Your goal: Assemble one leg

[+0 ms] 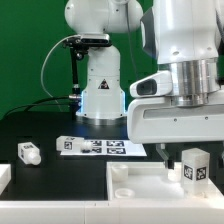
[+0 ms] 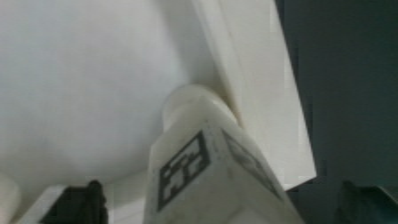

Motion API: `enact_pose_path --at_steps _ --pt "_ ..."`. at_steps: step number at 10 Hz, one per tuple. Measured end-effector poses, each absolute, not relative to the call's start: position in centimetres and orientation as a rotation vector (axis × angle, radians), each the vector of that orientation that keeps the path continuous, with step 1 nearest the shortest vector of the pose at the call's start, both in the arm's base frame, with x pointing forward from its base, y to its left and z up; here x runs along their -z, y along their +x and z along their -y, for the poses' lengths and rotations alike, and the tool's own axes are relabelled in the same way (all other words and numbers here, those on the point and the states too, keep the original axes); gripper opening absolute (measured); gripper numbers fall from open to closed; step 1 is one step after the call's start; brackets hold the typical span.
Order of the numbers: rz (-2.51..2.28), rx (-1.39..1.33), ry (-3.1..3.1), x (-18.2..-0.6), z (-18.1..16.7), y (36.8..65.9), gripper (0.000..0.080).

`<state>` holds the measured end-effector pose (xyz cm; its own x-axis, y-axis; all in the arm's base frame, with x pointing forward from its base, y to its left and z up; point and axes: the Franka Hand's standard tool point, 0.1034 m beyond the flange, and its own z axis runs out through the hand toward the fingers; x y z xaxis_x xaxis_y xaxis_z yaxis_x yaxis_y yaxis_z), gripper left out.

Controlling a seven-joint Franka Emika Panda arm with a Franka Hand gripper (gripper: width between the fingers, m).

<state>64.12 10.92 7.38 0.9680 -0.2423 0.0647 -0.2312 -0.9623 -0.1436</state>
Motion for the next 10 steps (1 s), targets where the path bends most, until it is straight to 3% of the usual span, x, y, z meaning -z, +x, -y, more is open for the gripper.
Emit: enact_pose_path --at_steps 2,4,5,6,7,8,10 --pt "0.256 0.113 -3.058 -7.7 -11.16 64.1 0.0649" --pt "0.33 0.116 -3.058 -7.75 -11.26 64.24 0.0649" --pt "0.294 0.114 -3.061 -7.72 -11.25 64.22 0.0516" --pt "0.299 0.114 -3.061 -7.72 -11.24 64.22 0.0516" --pt "0.25 0.113 -3.064 -7.72 -11.23 64.23 0.0333" --pt "0.132 0.109 -3.069 -7.69 -11.18 64.23 0.0284" --pt "-0.246 0.152 -3.06 -7.62 -11.09 64.31 0.0284"
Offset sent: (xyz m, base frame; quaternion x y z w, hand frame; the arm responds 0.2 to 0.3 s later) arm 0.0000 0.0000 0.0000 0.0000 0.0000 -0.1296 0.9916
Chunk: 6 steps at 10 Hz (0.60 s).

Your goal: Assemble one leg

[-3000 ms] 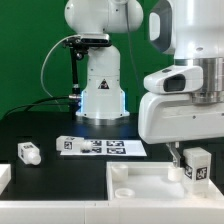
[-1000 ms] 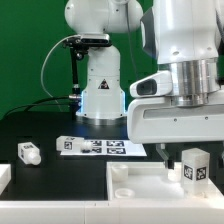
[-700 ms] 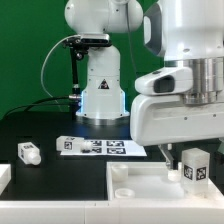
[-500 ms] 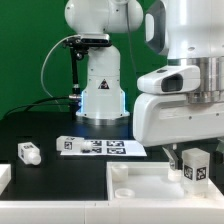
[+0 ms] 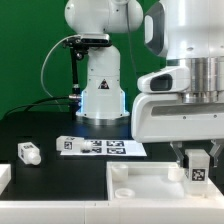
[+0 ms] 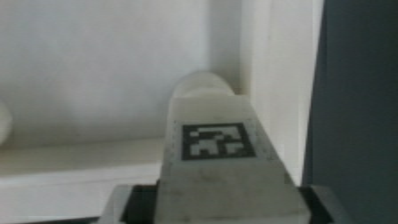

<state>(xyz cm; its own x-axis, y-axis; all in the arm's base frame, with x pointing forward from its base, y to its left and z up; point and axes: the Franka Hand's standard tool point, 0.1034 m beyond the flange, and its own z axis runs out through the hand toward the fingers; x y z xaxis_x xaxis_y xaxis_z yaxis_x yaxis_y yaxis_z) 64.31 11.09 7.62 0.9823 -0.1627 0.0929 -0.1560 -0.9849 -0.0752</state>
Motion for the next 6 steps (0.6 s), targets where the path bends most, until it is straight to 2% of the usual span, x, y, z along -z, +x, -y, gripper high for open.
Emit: enact_pose_path --at_steps 6 --pt "-1.737 0.031 -2.456 -7.5 -10.52 64.04 0.0285"
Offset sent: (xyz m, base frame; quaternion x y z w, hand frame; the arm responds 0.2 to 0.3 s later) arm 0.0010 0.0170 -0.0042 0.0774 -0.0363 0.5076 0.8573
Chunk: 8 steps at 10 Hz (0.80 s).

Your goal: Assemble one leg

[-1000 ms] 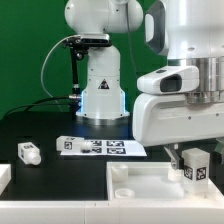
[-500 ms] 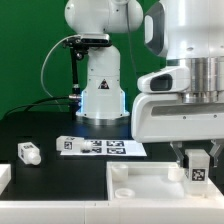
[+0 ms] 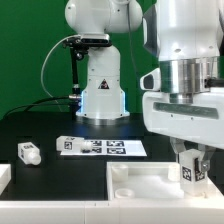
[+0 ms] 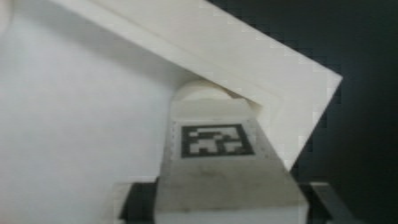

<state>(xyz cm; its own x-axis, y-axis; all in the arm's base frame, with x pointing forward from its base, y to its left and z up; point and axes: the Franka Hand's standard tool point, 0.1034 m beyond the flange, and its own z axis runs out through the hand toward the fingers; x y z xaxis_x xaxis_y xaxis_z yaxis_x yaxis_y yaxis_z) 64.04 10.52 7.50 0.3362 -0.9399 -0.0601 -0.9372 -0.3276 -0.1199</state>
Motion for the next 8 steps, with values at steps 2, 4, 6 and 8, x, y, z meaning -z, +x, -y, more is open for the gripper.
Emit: enact_pose_path --at_steps 2,4,6,8 --pt "-1.76 0.029 -2.439 -7.49 -10.55 63.99 0.0286" --pt "-1.428 0.008 -2.668 -7.42 -10.84 63.52 0.0503" --pt "-0.958 -0.045 -2.888 -7.88 -11.43 63.18 0.0627" --pt "-0.787 -0.003 -2.934 -7.9 -11.29 63.39 0.0643"
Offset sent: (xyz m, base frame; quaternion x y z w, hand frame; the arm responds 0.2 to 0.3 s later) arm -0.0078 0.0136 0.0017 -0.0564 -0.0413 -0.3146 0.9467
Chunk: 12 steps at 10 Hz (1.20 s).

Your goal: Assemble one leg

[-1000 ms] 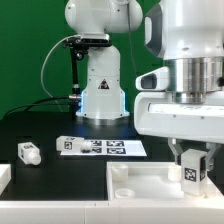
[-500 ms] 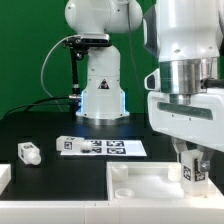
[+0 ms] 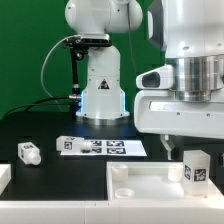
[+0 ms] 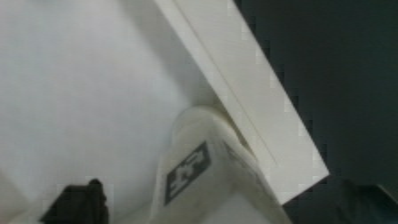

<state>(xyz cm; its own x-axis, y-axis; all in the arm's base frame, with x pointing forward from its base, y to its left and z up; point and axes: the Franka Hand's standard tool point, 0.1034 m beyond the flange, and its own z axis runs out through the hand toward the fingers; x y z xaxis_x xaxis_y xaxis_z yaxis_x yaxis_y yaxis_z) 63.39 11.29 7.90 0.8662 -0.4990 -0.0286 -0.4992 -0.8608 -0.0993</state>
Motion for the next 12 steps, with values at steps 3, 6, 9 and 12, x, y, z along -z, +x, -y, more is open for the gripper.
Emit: enact_pose_path --at_steps 3,6,9,12 --pt "-0.239 0.06 -3.065 -8.1 -11.15 64.03 0.0649" --pt "-0.27 0.088 -3.065 -8.03 -11.16 64.3 0.0433" --pt "-0.503 0.08 -3.031 -8.01 -11.07 64.3 0.0285" --pt "-0.976 0.067 -2.913 -7.97 -10.98 64.26 0.0285"
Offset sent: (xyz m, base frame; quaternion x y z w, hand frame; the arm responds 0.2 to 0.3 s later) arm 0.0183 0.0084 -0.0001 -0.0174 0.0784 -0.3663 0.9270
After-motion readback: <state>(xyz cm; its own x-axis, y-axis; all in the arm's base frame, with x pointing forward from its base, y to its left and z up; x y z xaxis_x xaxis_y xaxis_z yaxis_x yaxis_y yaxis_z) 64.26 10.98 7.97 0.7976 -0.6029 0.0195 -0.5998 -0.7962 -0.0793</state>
